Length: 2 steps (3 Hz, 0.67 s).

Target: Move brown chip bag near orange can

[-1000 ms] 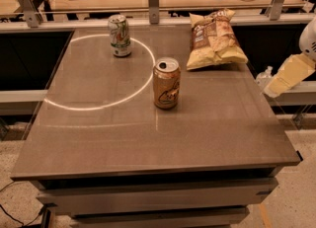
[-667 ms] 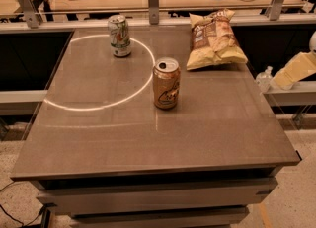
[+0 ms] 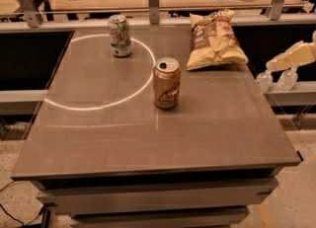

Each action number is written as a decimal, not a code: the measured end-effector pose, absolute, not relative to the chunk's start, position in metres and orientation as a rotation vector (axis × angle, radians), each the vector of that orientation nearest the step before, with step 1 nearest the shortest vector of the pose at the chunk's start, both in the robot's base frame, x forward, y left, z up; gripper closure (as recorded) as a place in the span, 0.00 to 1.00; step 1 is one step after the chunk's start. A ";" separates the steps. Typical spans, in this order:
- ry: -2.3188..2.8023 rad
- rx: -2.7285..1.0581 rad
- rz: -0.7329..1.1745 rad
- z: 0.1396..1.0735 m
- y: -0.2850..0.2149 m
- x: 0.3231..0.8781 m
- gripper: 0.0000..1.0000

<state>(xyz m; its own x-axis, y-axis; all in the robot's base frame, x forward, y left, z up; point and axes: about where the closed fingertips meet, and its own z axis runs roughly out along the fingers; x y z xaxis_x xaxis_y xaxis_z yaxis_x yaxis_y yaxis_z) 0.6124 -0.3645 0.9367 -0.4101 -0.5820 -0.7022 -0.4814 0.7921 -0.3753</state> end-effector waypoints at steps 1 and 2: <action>2.055 -0.879 -0.100 0.926 -0.360 0.633 0.00; 2.059 -0.961 -0.045 0.912 -0.344 0.658 0.00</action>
Offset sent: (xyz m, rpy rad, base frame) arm 0.0761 0.0374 -0.0372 -0.0077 0.0981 0.2417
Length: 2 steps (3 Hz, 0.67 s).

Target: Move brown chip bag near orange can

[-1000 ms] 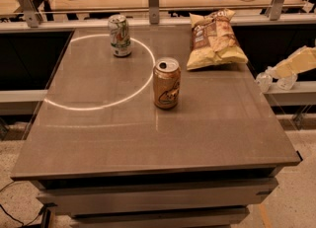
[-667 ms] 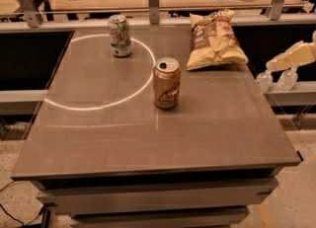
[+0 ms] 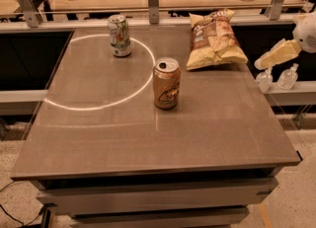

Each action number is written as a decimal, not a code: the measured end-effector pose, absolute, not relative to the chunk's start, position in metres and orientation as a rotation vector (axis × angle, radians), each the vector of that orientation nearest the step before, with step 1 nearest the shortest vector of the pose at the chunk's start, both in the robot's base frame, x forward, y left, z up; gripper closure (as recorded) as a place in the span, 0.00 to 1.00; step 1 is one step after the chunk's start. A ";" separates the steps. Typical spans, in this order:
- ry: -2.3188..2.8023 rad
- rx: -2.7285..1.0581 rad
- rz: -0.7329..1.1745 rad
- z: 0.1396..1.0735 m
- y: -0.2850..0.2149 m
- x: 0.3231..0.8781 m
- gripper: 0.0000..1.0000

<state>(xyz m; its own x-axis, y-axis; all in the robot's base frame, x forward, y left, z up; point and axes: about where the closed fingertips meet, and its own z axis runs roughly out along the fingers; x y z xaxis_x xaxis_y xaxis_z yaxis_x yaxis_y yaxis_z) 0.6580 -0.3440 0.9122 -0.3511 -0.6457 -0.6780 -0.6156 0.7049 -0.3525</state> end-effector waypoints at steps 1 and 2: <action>2.060 -0.994 -0.002 0.903 -0.332 0.681 0.00; 2.031 -1.007 0.053 0.906 -0.326 0.693 0.00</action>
Offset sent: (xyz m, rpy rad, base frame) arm 0.0485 0.0186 0.0078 0.0959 -0.0005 0.1067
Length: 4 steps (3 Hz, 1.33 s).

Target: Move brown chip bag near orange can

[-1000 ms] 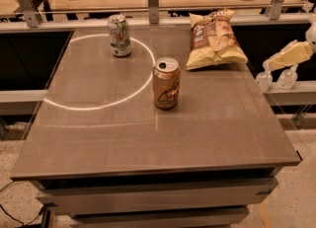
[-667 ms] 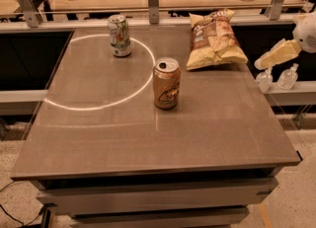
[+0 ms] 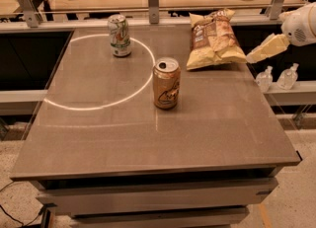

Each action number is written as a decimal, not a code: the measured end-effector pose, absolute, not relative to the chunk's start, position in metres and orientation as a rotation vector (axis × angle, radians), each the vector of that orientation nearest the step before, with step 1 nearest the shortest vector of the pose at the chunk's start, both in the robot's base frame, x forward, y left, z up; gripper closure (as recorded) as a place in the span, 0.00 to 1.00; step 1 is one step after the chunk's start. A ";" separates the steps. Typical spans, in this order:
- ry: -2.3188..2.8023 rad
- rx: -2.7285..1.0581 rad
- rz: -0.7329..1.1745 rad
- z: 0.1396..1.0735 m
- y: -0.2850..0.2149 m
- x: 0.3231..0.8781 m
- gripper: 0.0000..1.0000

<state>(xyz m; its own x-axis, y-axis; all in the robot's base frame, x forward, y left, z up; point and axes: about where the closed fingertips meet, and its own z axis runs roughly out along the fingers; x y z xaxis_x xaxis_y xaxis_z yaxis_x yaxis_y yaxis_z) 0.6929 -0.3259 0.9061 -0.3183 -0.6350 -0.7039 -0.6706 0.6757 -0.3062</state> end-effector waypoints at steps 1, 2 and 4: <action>2.006 -1.035 0.104 0.916 -0.310 0.700 0.00; 1.992 -1.071 0.147 0.918 -0.289 0.710 0.00; 2.002 -1.093 0.195 0.903 -0.277 0.709 0.00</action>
Offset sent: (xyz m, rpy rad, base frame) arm 0.0266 0.0517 0.0202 0.0533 0.0230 0.1250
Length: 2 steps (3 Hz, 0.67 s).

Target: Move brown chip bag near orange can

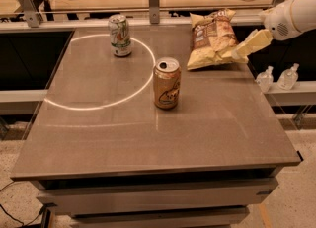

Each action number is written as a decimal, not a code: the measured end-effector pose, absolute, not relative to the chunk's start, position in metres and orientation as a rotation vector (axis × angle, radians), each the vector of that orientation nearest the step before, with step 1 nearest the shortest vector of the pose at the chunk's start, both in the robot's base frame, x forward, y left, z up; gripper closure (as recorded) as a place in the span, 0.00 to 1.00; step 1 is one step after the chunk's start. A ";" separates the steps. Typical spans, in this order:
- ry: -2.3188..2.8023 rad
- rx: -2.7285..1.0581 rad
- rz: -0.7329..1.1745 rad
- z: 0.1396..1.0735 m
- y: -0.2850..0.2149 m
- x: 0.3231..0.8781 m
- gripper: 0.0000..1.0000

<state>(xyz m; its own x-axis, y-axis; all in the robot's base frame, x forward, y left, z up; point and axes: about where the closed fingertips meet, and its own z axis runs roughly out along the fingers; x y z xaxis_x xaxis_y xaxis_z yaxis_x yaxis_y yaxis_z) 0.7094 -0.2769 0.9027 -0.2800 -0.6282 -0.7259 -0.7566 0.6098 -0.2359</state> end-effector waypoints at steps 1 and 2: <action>1.999 -1.147 0.261 0.887 -0.257 0.706 0.00; 1.988 -1.177 0.302 0.877 -0.241 0.707 0.00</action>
Offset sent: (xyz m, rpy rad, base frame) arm -0.0031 0.0494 -0.0302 0.0412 0.0588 0.1285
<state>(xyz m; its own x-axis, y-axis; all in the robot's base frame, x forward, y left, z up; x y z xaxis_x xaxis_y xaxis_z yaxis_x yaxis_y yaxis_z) 0.7071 -0.2411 0.8773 -0.2577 -0.6334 -0.7296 -0.8216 0.5411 -0.1795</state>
